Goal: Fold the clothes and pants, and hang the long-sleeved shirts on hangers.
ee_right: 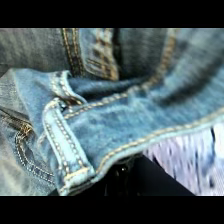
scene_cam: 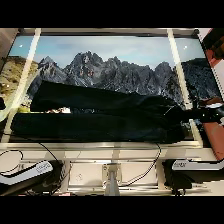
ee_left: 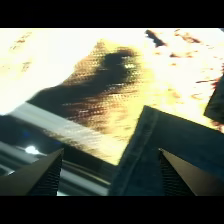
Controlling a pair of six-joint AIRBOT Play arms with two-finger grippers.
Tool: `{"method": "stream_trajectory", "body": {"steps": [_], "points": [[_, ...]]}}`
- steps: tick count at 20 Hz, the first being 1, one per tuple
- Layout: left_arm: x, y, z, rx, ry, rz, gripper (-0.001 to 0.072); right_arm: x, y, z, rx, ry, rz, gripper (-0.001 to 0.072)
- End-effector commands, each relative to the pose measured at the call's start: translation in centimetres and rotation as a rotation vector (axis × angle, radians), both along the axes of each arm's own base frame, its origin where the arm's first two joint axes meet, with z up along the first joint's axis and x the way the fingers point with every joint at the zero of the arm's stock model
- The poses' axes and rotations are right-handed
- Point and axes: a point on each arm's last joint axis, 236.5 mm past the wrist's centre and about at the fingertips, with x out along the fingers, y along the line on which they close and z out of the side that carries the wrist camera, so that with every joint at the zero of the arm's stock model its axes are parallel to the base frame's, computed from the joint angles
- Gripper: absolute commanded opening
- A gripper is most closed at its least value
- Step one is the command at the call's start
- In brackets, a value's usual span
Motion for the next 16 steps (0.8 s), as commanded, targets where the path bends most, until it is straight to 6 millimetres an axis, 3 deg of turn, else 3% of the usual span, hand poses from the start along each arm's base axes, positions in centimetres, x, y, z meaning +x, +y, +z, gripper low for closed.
{"method": "stream_trajectory", "body": {"steps": [1,4,8,12,16], "points": [[2.4,-2.9,-1.1,-0.156,-0.089,0.015,0.0632,4.2,-1.4,0.9,-0.079,-0.116,-0.044,0.0052],[4.8,-5.5,-3.0,-0.279,-0.124,0.012,0.0633,6.4,-2.3,2.5,-0.091,-0.175,-0.063,0.0053],[7.0,-7.5,-6.3,-0.339,-0.099,-0.016,0.0640,6.6,-2.3,2.7,-0.089,-0.183,-0.068,0.0053],[7.4,-8.6,-8.8,-0.416,-0.077,0.004,0.0637,6.7,-2.3,2.8,-0.086,-0.182,-0.072,0.0053],[8.0,-10.4,-10.1,-0.484,-0.075,-0.098,0.0637,6.7,-2.2,2.8,-0.079,-0.178,-0.079,0.0053]]}}
